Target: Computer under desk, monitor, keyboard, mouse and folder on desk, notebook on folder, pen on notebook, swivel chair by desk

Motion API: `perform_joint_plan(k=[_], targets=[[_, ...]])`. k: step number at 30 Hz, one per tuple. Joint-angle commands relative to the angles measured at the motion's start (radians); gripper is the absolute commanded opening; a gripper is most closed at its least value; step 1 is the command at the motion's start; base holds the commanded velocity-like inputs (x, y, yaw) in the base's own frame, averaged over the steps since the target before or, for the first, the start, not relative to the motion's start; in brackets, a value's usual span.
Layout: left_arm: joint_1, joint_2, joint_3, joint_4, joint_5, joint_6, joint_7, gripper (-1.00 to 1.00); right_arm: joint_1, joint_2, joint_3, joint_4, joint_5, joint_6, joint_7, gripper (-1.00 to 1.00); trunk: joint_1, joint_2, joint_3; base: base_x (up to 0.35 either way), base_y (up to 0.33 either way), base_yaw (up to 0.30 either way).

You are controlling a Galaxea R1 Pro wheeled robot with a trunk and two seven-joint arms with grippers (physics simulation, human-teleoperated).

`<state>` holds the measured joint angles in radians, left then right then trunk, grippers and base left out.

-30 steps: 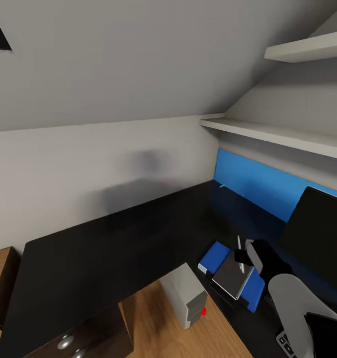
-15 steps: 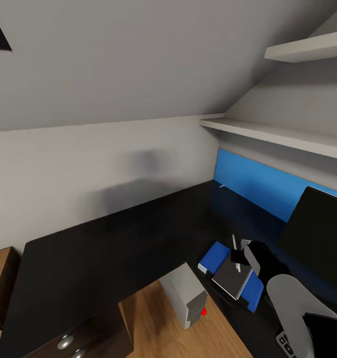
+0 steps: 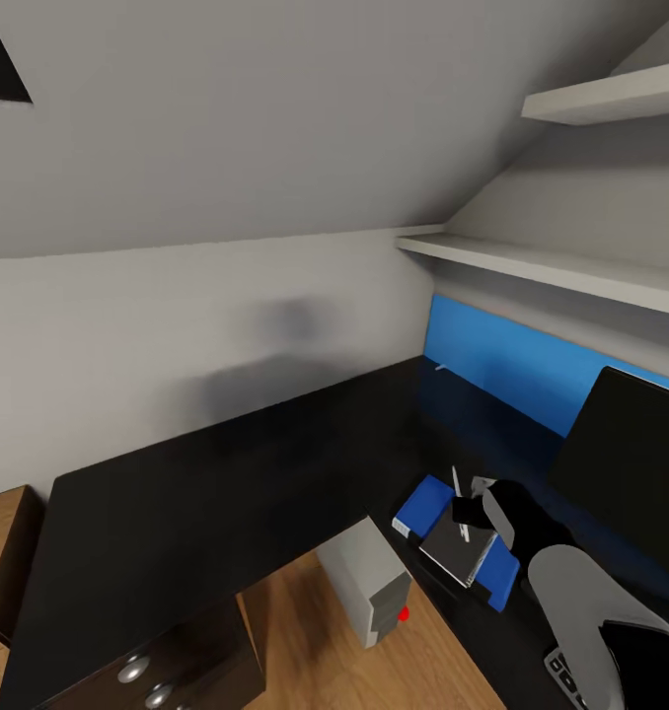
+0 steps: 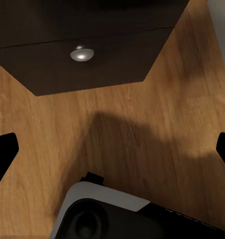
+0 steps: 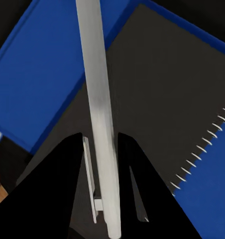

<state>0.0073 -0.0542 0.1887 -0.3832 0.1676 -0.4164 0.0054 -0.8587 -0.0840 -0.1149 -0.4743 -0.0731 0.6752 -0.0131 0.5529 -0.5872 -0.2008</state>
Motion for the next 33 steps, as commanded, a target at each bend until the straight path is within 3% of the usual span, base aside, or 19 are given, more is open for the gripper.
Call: perform_joint_plan(k=[1,12,33], targets=[[0.0,0.0,0.0,-0.002,0.005,-0.001,0.0,1.0,-0.001,0.0,-0.002,-0.001,-0.008,0.004,0.001,-1.0,0.0,-0.001,-0.001,-0.004,0.0,0.0],[0.0,0.001,0.001,-0.002,0.007,-0.001,0.002,1.0,0.0,0.0,-0.001,0.003,-0.008,0.003,0.002,-1.0,0.0,-0.001,-0.001,-0.001,0.0,0.0],[0.0,0.001,0.003,-0.003,0.009,-0.001,0.004,1.0,0.0,0.0,-0.001,0.022,-0.008,0.002,0.002,-1.0,0.081,-0.148,-0.067,0.0,0.0,0.0]])
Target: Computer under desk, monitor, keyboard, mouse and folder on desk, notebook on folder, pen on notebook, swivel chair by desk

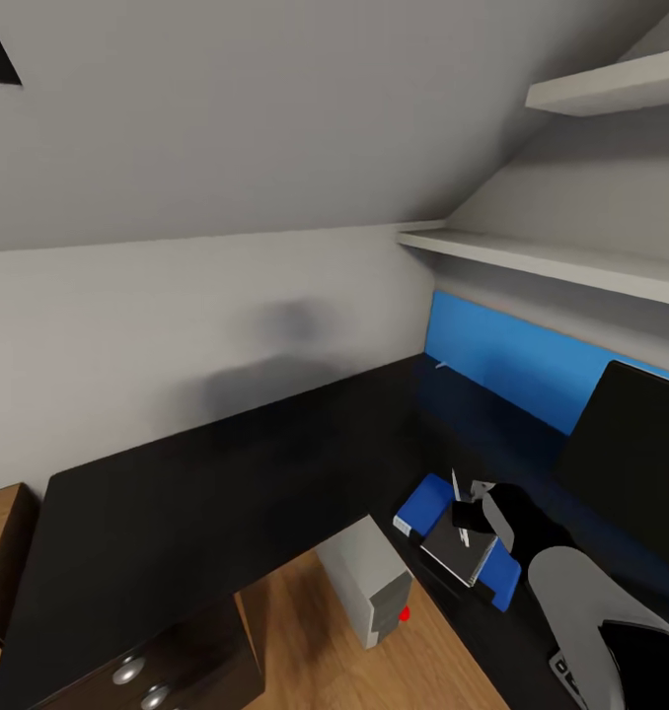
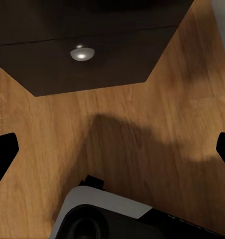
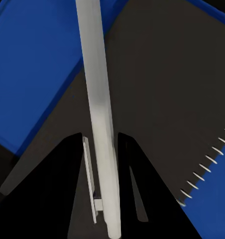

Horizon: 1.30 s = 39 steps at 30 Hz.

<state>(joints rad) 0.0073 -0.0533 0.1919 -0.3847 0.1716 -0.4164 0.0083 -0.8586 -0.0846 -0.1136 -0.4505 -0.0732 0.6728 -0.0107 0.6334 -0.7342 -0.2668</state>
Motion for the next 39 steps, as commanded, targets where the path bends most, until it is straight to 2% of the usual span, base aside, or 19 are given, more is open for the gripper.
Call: perform_joint_plan(k=[1,21,39], targets=[[0.0,0.0,-0.001,-0.002,0.005,-0.001,0.001,1.0,0.0,0.0,-0.003,-0.001,-0.008,0.004,0.0,-1.0,0.004,-0.008,-0.004,0.0,0.0,0.0],[0.0,0.0,0.0,-0.005,0.005,-0.001,0.001,1.0,-0.001,-0.003,-0.003,0.004,-0.008,0.005,0.0,-1.0,0.081,-0.148,-0.067,0.0,0.0,0.0],[0.0,0.0,0.0,-0.004,0.005,-0.001,0.002,1.0,-0.001,-0.006,-0.003,0.003,-0.008,0.01,0.0,-1.0,0.081,-0.148,-0.067,0.0,0.0,0.0]])
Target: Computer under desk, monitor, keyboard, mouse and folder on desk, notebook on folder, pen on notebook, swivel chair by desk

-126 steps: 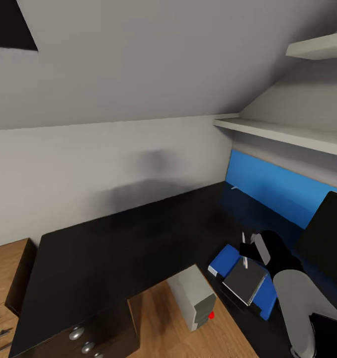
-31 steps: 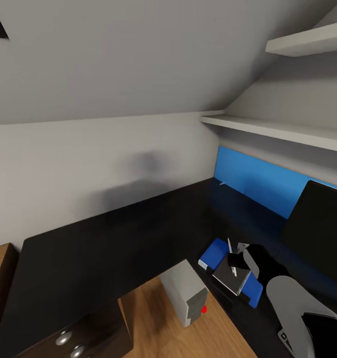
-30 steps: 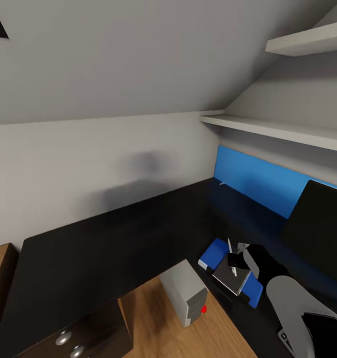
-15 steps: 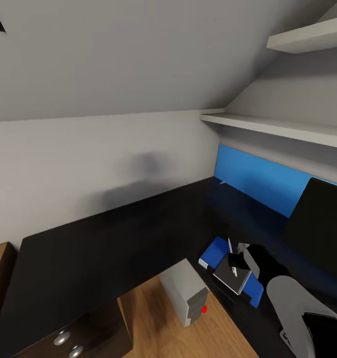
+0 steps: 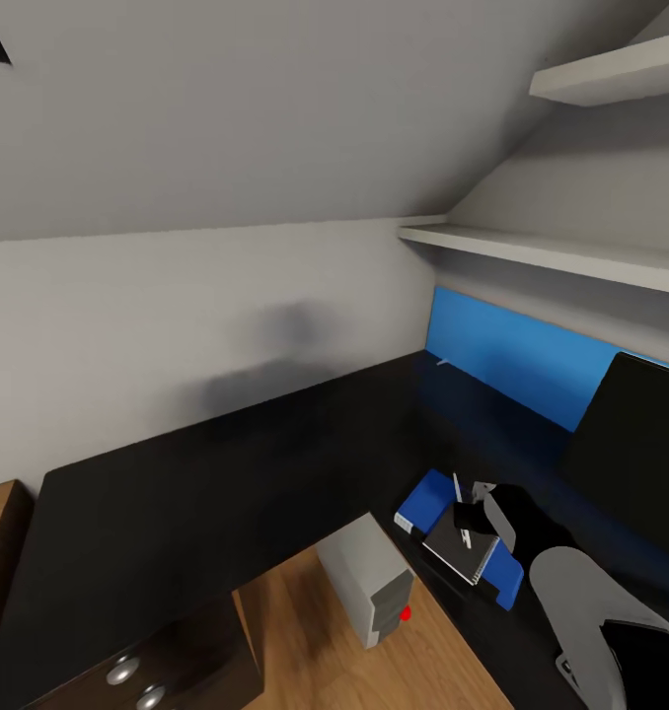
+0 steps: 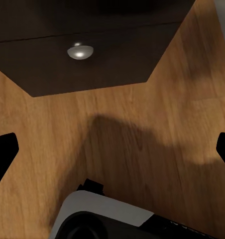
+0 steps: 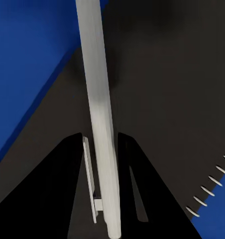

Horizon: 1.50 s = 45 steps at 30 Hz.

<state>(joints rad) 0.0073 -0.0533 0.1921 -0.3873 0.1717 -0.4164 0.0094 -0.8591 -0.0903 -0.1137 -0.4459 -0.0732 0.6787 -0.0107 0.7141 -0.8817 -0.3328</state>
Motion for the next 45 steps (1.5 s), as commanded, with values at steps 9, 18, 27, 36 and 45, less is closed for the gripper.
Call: perform_joint_plan(k=[9,18,27,36,45], targets=[[0.0,0.0,0.0,-0.001,0.004,-0.001,0.001,1.0,0.0,0.0,-0.003,-0.001,-0.008,0.004,0.0,-1.0,0.0,-0.001,-0.001,-0.001,0.0,0.0],[0.0,0.0,0.0,-0.001,0.004,-0.001,0.001,1.0,-0.001,0.0,-0.003,-0.001,-0.008,0.004,0.0,-1.0,0.0,-0.001,-0.001,-0.085,0.0,0.0],[0.0,0.0,0.001,-0.002,0.003,-0.002,0.001,1.0,-0.001,0.0,-0.003,-0.001,-0.008,0.002,0.0,-1.0,0.0,-0.001,-0.001,-0.038,0.0,0.0],[0.0,0.0,0.001,-0.001,0.003,-0.002,0.001,1.0,0.0,0.0,-0.003,0.0,-0.007,0.002,0.0,-1.0,0.0,-0.001,-0.001,-0.044,0.0,0.0],[0.0,0.001,0.001,-0.002,0.003,-0.001,0.001,1.0,0.0,0.0,-0.003,0.0,-0.007,0.002,-0.001,-1.0,0.0,-0.001,-0.001,-0.089,0.0,0.0]])
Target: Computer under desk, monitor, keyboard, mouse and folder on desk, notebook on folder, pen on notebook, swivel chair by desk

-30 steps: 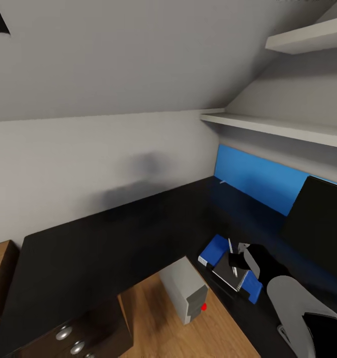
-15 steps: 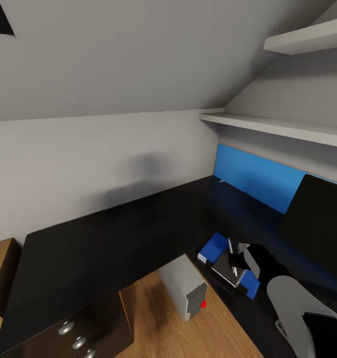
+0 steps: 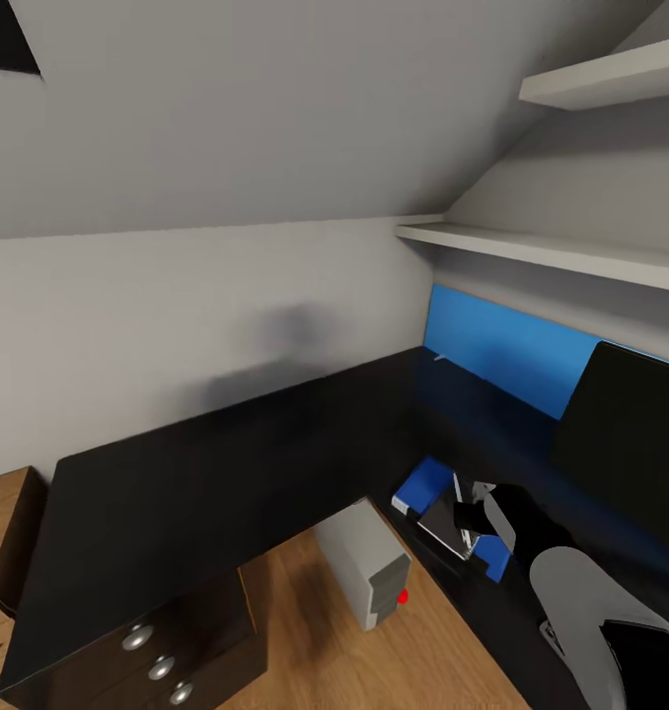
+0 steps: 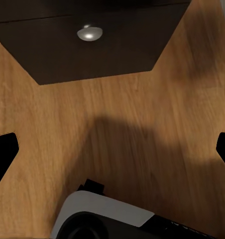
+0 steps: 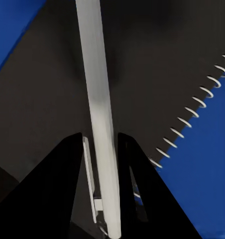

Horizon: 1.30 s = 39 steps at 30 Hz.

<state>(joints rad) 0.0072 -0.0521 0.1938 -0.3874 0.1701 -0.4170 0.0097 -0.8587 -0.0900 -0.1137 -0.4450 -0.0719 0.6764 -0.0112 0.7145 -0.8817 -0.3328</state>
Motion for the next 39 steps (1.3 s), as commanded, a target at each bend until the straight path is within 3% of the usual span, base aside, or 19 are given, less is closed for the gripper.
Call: perform_joint_plan(k=[1,39], targets=[[0.0,0.0,-0.001,-0.002,0.005,-0.001,0.001,1.0,0.0,0.0,-0.003,-0.001,-0.008,0.004,0.0,-1.0,0.0,-0.001,-0.001,-0.153,0.0,0.0],[0.0,0.0,0.001,-0.004,0.005,-0.002,0.001,1.0,0.0,0.001,-0.002,-0.001,-0.007,0.003,-0.001,-1.0,0.0,-0.001,-0.001,-0.008,0.0,0.0]])
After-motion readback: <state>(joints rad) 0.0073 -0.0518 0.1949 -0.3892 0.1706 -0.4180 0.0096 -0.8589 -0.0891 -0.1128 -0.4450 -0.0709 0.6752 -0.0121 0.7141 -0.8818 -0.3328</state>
